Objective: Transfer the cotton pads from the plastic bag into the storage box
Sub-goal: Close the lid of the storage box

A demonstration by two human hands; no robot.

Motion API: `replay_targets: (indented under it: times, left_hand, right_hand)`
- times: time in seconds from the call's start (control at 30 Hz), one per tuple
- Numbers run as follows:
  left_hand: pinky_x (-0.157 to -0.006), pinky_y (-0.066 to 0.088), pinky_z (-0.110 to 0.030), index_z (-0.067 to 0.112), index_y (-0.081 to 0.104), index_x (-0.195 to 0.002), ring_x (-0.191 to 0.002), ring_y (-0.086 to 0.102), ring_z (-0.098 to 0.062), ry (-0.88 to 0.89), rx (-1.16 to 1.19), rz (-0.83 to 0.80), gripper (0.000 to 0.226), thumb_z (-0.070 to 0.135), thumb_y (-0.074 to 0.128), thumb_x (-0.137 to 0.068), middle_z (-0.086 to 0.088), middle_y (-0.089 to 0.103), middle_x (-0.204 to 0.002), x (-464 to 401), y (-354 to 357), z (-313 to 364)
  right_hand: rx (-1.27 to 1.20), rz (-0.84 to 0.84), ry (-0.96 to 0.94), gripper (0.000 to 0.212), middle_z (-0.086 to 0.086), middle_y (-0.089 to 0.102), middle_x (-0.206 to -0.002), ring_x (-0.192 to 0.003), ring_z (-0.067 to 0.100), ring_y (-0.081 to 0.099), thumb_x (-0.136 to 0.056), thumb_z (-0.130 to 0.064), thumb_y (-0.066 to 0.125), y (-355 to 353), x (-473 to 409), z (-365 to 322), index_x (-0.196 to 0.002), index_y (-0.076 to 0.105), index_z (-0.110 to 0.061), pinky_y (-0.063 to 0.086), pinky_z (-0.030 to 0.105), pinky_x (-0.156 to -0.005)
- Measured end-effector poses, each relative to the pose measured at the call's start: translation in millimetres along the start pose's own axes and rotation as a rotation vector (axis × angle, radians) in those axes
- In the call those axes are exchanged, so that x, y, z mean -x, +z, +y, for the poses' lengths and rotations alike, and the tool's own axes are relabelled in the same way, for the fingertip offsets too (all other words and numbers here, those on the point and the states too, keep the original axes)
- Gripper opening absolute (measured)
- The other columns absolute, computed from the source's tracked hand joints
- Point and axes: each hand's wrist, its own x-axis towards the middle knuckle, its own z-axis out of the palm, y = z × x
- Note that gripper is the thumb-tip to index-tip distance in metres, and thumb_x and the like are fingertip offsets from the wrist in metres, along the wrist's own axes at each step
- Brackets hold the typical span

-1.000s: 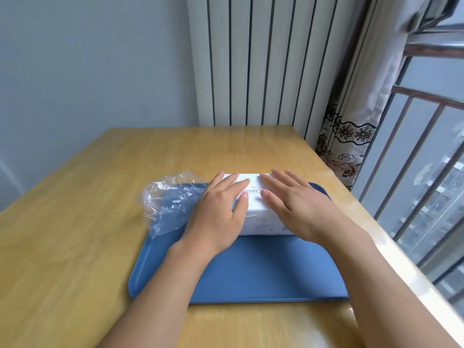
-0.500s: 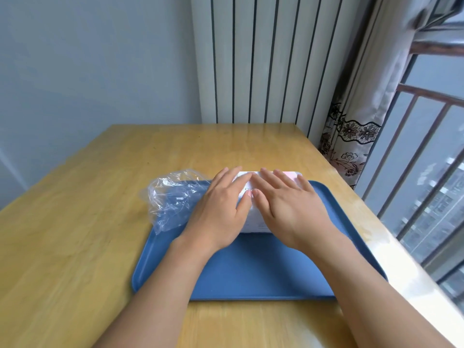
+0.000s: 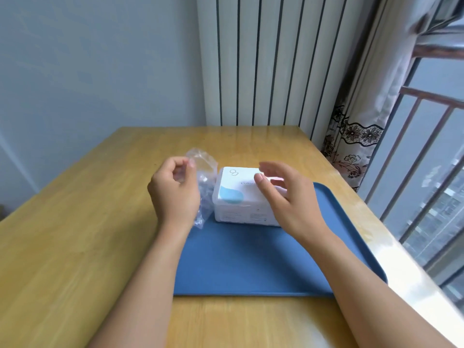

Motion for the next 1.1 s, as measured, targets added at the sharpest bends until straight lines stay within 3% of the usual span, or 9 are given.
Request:
replay_targets:
  times: [0.17,0.33,0.4,0.5,0.6,0.73,0.8,0.93,1.1]
  left_hand:
    - [-0.085,0.059,-0.042,0.022,0.069,-0.089,-0.084,0.067,-0.013,0.069,0.425,-0.158,0.009,0.018,0.066,-0.096,0.009,0.070,-0.085,32,19,43]
    - [-0.085,0.054,-0.023,0.015,0.071,-0.099,-0.099,0.071,-0.015,0.130,0.437,-0.547,0.023,-0.003,0.060,-0.091,0.002,0.076,-0.096,52,44,76]
    - [-0.088,0.052,-0.020,0.016,0.068,-0.111,-0.109,0.068,-0.015,0.138,0.458,-0.651,0.032,-0.007,0.058,-0.091,-0.001,0.074,-0.108,68,59,89]
    - [-0.087,0.053,-0.018,0.023,0.065,-0.117,-0.111,0.065,-0.005,0.165,0.430,-0.730,0.035,0.000,0.060,-0.092,0.008,0.070,-0.112,103,88,103]
    - [-0.080,0.054,-0.020,0.023,0.069,-0.108,-0.094,0.067,0.000,0.118,0.335,-0.868,0.021,0.009,0.062,-0.093,0.012,0.071,-0.101,147,126,115]
    - [-0.076,0.048,-0.011,0.022,0.073,-0.100,-0.090,0.066,-0.004,0.318,0.241,-1.090,0.015,0.015,0.062,-0.093,0.012,0.072,-0.093,225,163,140]
    - [-0.084,0.052,-0.024,0.019,0.073,-0.101,-0.095,0.066,-0.012,0.523,0.209,-1.248,0.016,0.016,0.060,-0.092,0.005,0.072,-0.100,281,175,154]
    - [-0.088,0.051,-0.042,0.021,0.066,-0.112,-0.107,0.061,-0.025,0.825,-0.062,-1.668,0.022,0.022,0.057,-0.092,0.000,0.065,-0.112,390,192,138]
    - [-0.086,0.046,-0.033,0.027,0.064,-0.115,-0.112,0.061,-0.026,0.670,-0.428,-1.844,0.022,0.027,0.056,-0.094,0.000,0.066,-0.119,446,195,70]
  right_hand:
    - [-0.499,-0.153,0.137,0.073,-0.016,0.061,-0.134,-0.114,0.007,0.067,-0.079,-0.059,0.075,-12,0,-23,-0.142,0.052,-0.030,0.058,0.038,-0.094]
    - [-0.557,-0.088,0.200,0.030,0.003,0.074,-0.108,-0.101,0.024,0.074,-0.092,-0.030,0.075,-45,-8,-26,-0.116,0.069,-0.013,0.062,0.050,-0.085]
    - [-0.475,-0.065,0.182,0.024,0.007,0.075,-0.094,-0.083,0.018,0.074,-0.091,-0.024,0.075,-81,-10,-22,-0.107,0.072,-0.006,0.062,0.036,-0.072]
    - [-0.276,0.145,0.138,0.013,0.004,0.071,-0.083,-0.070,0.011,0.066,-0.091,-0.020,0.076,-146,4,-14,-0.098,0.074,-0.009,0.056,0.025,-0.062]
    - [-0.230,0.397,0.194,0.007,-0.001,0.067,-0.080,-0.076,0.017,0.065,-0.090,-0.029,0.076,-206,50,15,-0.090,0.074,-0.022,0.054,0.037,-0.068]
    - [-0.407,0.772,0.576,0.011,-0.002,0.060,-0.071,-0.052,0.009,0.052,-0.094,-0.027,0.071,-263,148,81,-0.093,0.072,-0.016,0.042,0.021,-0.050]
    - [-0.366,0.899,0.784,0.010,-0.004,0.057,-0.067,-0.045,0.005,0.048,-0.098,-0.023,0.066,-273,208,125,-0.090,0.068,-0.017,0.037,0.015,-0.042]
    - [-0.376,0.803,1.223,0.021,0.002,0.059,-0.075,-0.062,0.015,0.054,-0.099,-0.009,0.058,-247,318,213,-0.080,0.057,-0.017,0.046,0.024,-0.054]
    - [-0.577,0.747,1.647,0.002,0.009,0.063,-0.077,-0.064,0.017,0.064,-0.097,-0.006,0.059,-186,415,290,-0.095,0.060,-0.008,0.048,0.022,-0.039]
